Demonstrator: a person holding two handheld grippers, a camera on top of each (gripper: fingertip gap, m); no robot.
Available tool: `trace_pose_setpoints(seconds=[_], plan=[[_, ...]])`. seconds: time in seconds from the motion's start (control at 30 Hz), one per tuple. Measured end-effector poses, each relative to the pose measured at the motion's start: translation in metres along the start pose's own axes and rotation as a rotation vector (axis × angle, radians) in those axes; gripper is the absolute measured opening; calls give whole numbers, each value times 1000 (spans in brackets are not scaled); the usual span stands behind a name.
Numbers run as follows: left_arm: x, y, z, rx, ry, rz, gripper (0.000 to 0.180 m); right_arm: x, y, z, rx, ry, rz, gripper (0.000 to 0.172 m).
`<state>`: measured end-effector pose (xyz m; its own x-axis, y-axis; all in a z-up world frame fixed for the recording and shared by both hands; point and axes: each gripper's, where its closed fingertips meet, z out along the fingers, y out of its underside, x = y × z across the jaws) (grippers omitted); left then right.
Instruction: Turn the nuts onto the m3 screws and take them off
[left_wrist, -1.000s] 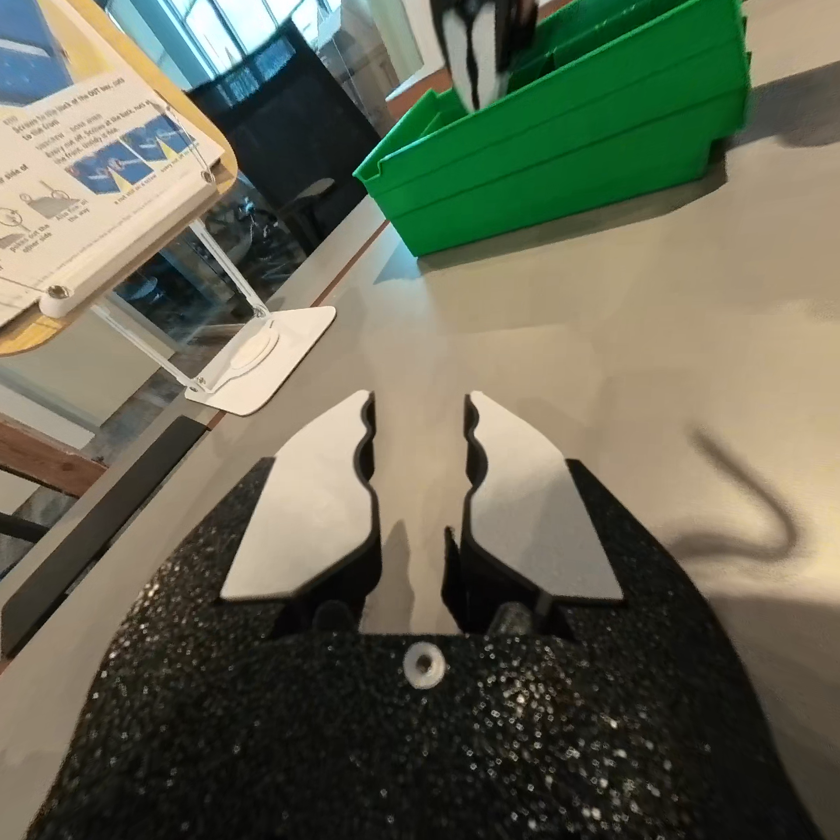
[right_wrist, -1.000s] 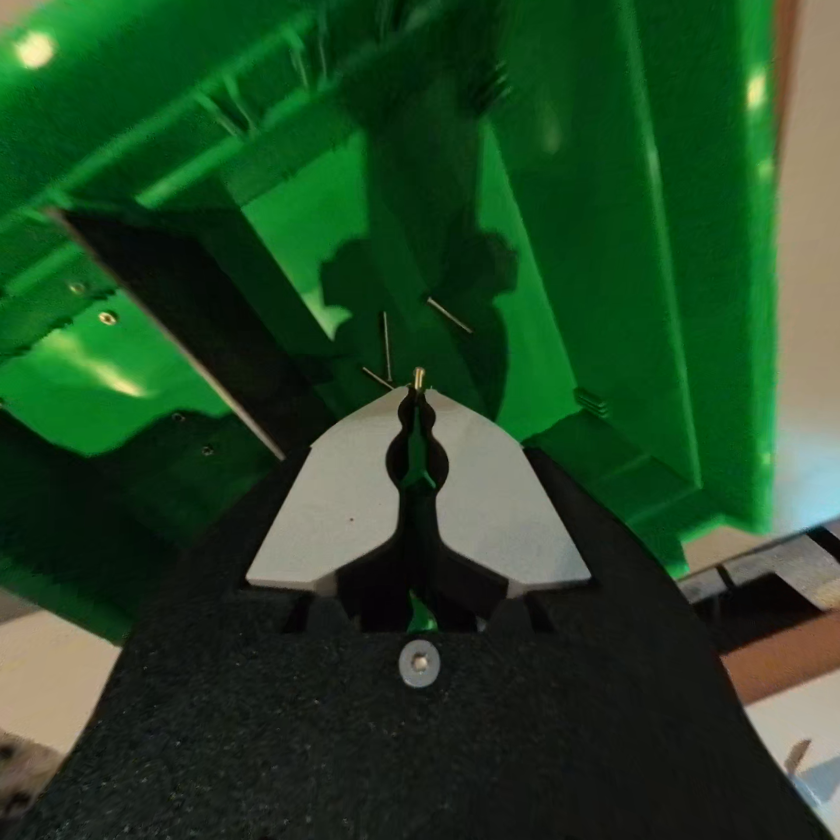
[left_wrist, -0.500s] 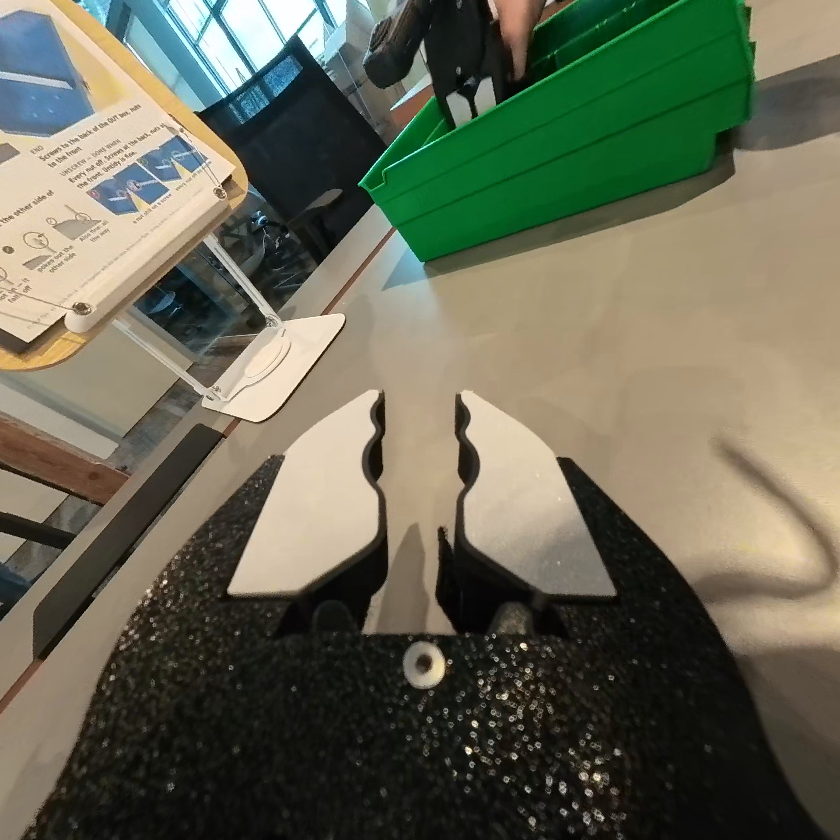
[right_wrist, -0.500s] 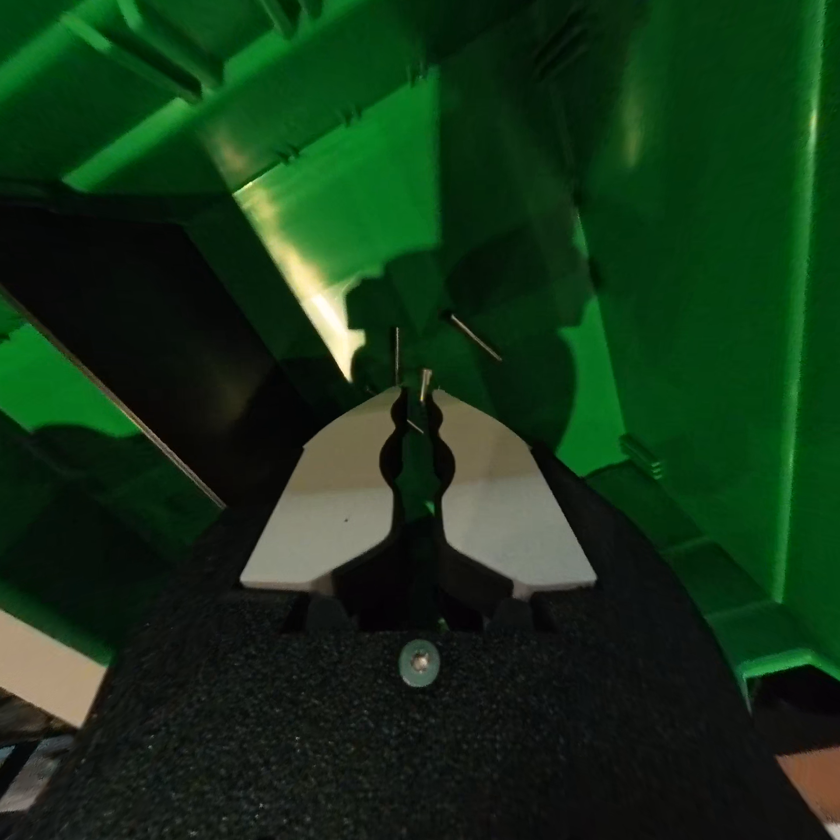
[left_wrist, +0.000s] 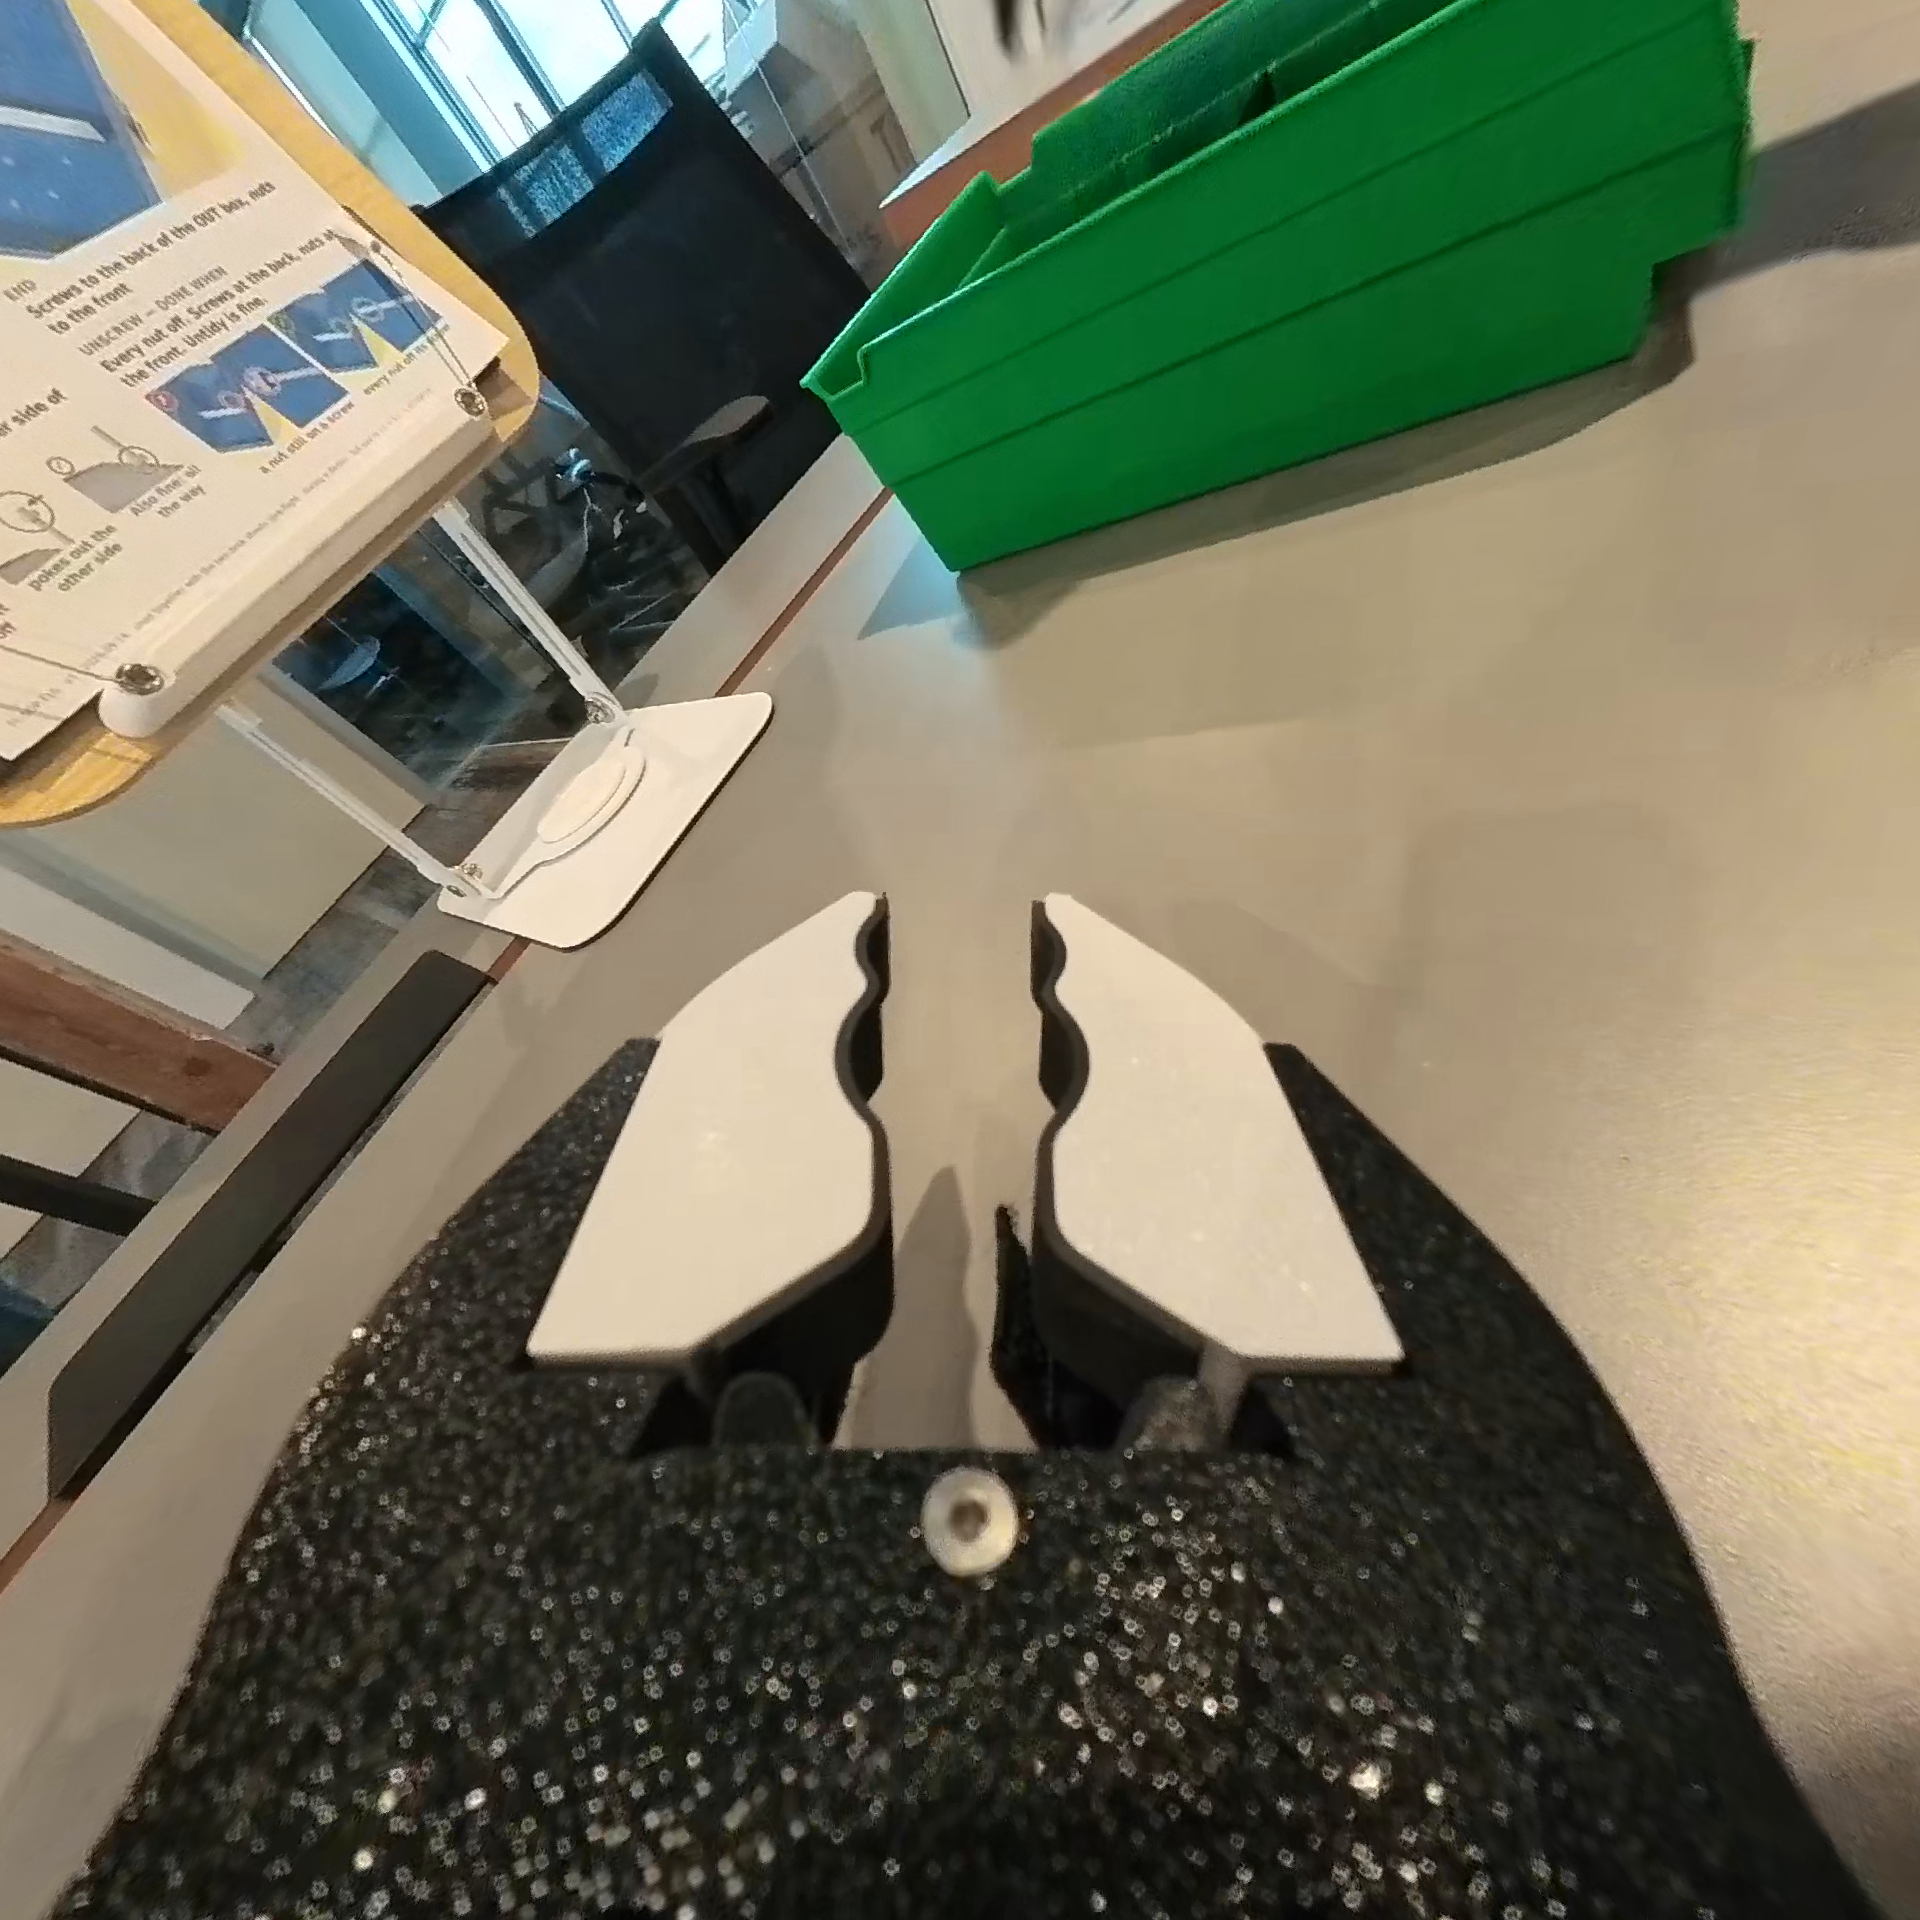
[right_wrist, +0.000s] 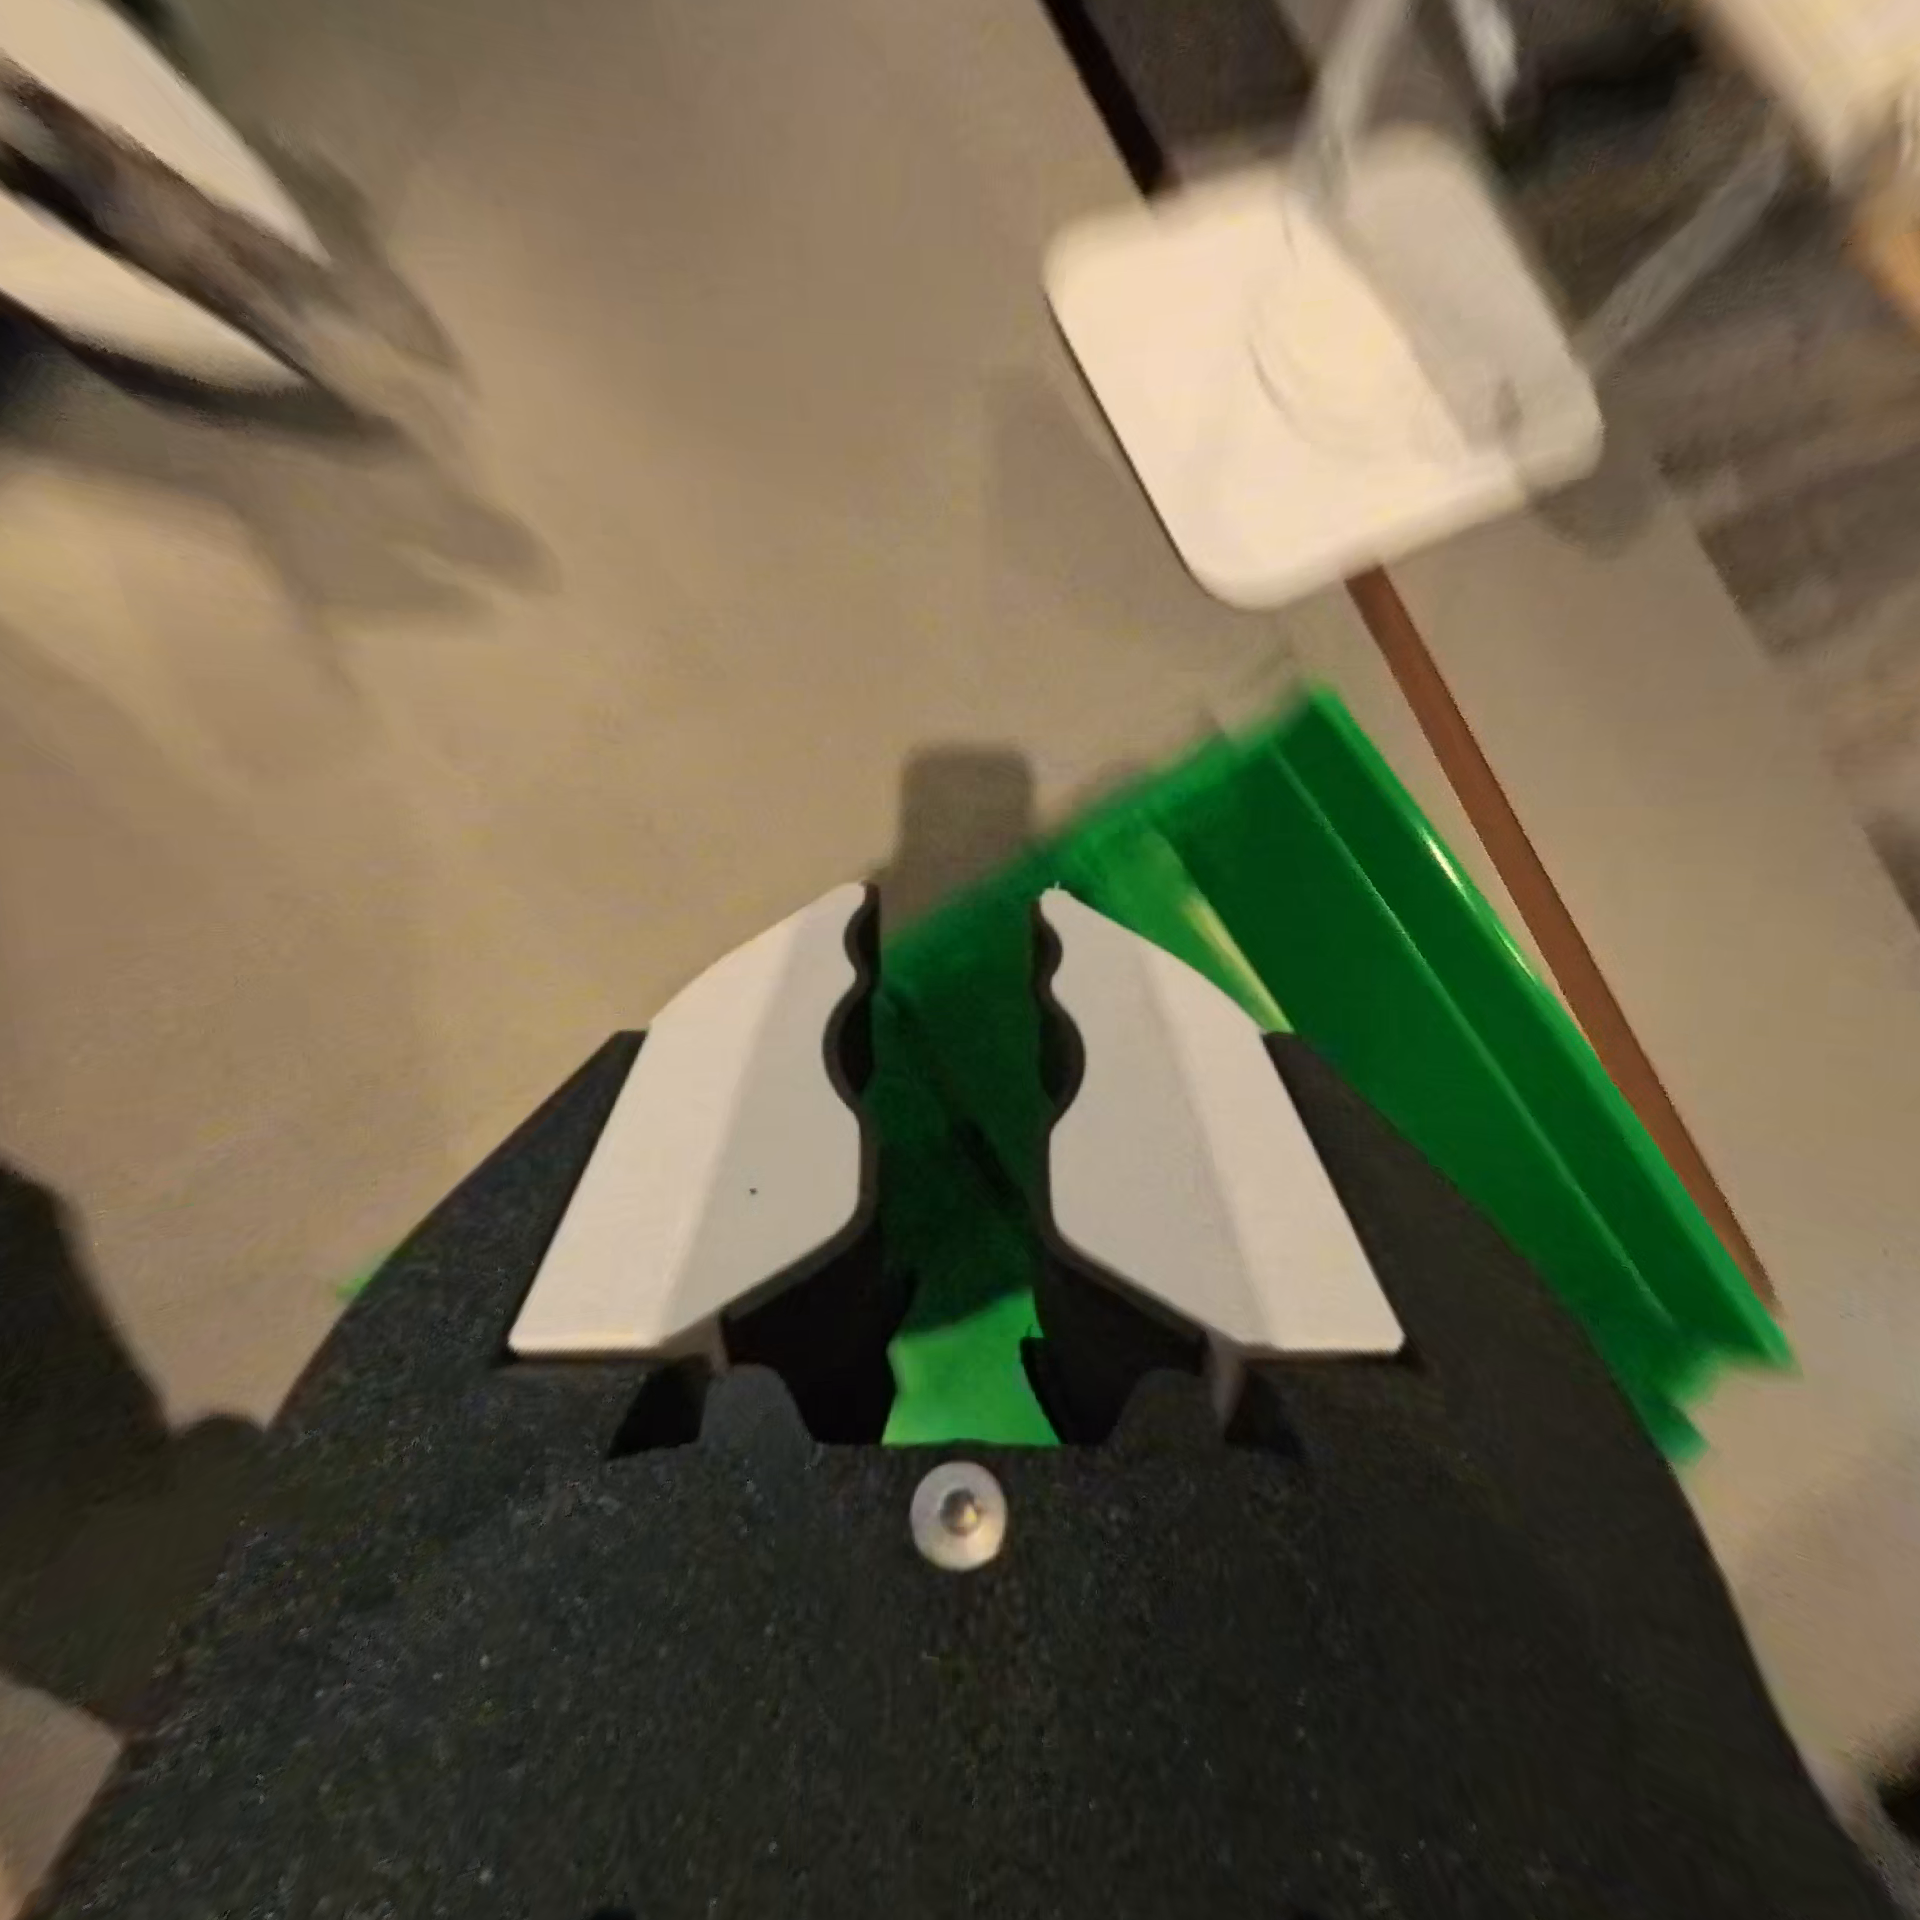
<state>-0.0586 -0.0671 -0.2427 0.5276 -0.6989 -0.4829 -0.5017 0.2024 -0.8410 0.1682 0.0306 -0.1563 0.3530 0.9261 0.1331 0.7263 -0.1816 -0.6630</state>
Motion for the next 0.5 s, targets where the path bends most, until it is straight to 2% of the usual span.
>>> trace_pose_setpoints(seconds=[0.03,0.17,0.2,0.27,0.37,0.43,0.5], plan=[[1,0,0,0,4,-6,25,-25,-23,-2,82,-41,-10,30],[6,0,0,3,35,-34,23,-112,-90,8,380,-138,-4,44],[8,1,0,-11,57,-31,16,-130,-101,13,448,-180,38,47],[2,9,-2,-82,33,16,0,-148,-112,30,556,-206,130,55],[-14,11,-10,-134,-54,50,0,-152,-114,55,675,-137,249,61],[-22,2,-17,-108,-69,-19,7,-157,-112,62,694,-91,279,61],[-29,-6,-26,-112,-64,-81,28,-159,-112,58,709,-4,251,60]])
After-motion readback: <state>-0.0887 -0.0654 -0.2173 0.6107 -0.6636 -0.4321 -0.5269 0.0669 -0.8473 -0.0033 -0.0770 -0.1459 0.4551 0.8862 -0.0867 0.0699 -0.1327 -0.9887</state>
